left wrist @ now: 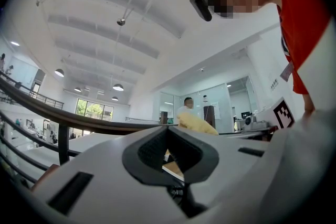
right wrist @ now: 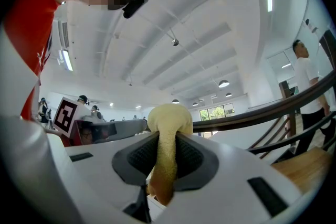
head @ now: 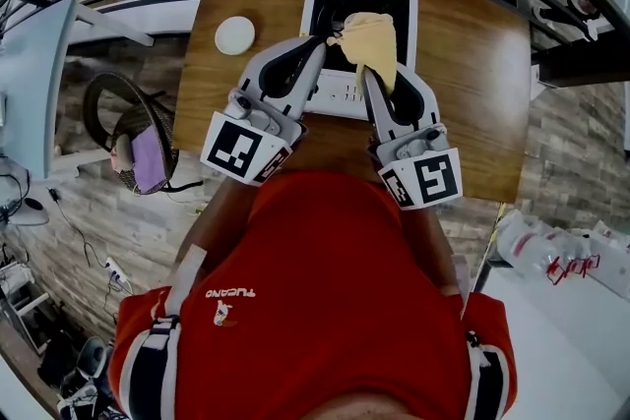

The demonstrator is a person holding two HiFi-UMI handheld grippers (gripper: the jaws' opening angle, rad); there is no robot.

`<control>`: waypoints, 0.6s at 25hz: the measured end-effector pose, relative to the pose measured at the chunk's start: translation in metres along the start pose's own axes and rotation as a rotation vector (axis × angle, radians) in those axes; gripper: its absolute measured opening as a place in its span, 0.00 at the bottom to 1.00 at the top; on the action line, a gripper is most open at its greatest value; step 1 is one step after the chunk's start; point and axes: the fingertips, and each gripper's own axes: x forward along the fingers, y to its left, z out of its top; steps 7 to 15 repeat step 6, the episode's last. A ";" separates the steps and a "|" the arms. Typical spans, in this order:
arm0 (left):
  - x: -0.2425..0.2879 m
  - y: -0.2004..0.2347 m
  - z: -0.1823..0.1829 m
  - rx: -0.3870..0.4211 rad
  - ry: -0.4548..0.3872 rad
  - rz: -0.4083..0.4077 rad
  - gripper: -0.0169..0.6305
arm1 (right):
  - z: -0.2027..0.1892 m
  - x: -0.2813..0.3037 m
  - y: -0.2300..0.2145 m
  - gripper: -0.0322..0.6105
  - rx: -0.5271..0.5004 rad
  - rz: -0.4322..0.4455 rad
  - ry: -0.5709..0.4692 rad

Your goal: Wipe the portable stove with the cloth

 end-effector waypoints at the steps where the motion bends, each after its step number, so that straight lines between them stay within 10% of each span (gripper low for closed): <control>1: 0.000 0.000 0.000 -0.001 0.000 0.001 0.04 | 0.000 0.000 0.000 0.18 0.000 0.000 0.000; 15: 0.001 0.000 0.000 0.000 0.002 0.007 0.04 | -0.002 -0.001 -0.004 0.18 0.004 -0.002 0.004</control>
